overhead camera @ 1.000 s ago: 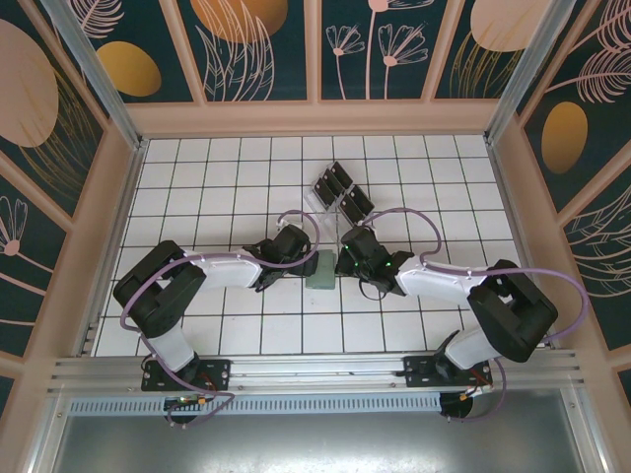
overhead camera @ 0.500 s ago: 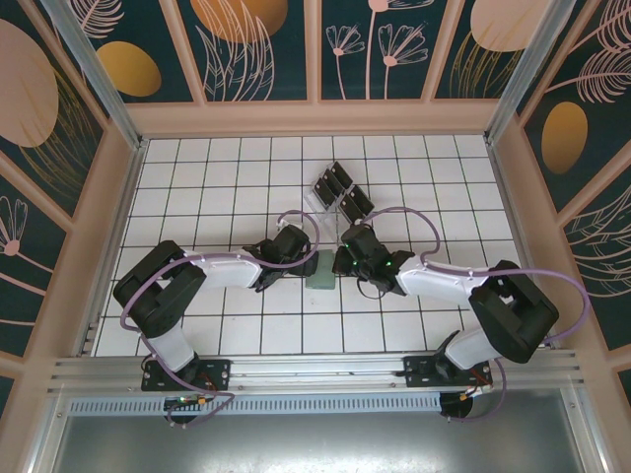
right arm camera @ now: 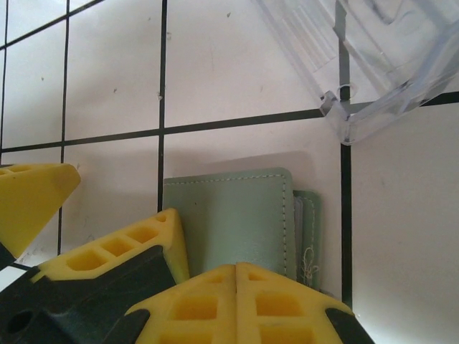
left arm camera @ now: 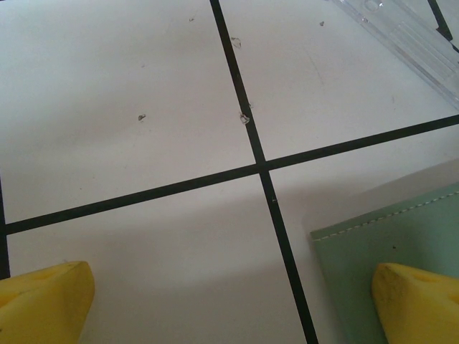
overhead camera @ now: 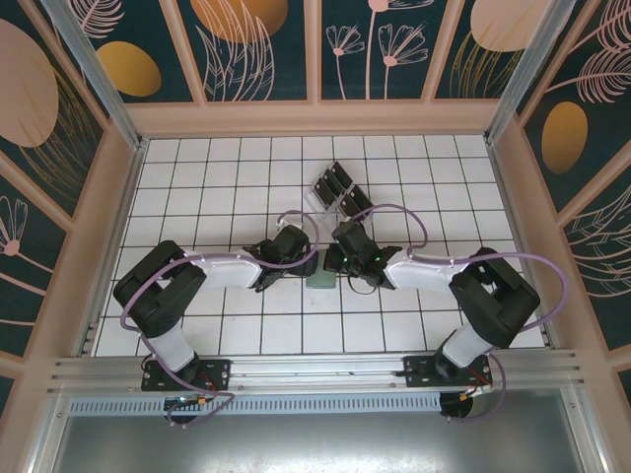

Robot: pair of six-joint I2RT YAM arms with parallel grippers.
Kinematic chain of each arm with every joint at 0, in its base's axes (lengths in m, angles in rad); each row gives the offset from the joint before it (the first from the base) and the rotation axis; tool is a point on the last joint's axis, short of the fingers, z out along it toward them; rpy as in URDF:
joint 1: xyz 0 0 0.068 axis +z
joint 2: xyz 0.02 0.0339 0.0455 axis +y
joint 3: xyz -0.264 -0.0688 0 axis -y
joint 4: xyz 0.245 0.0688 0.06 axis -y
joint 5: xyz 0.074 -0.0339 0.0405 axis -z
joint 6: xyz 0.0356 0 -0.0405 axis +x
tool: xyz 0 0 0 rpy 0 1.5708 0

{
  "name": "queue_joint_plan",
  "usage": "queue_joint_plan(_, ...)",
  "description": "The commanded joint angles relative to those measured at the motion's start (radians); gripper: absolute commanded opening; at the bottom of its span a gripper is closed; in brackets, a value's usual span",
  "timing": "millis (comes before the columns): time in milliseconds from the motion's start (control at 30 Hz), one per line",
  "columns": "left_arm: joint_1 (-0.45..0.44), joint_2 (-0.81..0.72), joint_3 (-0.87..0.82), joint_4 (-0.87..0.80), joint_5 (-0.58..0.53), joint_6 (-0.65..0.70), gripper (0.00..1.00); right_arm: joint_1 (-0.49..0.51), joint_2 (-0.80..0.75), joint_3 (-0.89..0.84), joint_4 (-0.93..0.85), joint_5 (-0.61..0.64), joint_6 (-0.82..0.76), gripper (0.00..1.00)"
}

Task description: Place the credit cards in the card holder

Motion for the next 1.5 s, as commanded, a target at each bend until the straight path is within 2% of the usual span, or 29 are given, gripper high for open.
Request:
queue_joint_plan(0,-0.003,0.018,-0.018,-0.019,-0.023,-0.003,0.98,0.009,0.027,0.032,0.04,-0.001,-0.006,0.0)
queue_joint_plan(633,-0.003,0.017,-0.024,-0.011,-0.024,-0.002,0.98,0.013,0.118,0.037,0.058,0.005,-0.004,0.0)
queue_joint_plan(1200,-0.002,0.014,-0.031,-0.003,-0.022,-0.004,0.98,0.055,0.054,0.073,-0.04,0.113,-0.038,0.0)
queue_joint_plan(1467,-0.003,0.013,-0.031,-0.003,-0.024,-0.004,0.99,0.056,0.067,0.079,-0.036,0.115,-0.039,0.0)
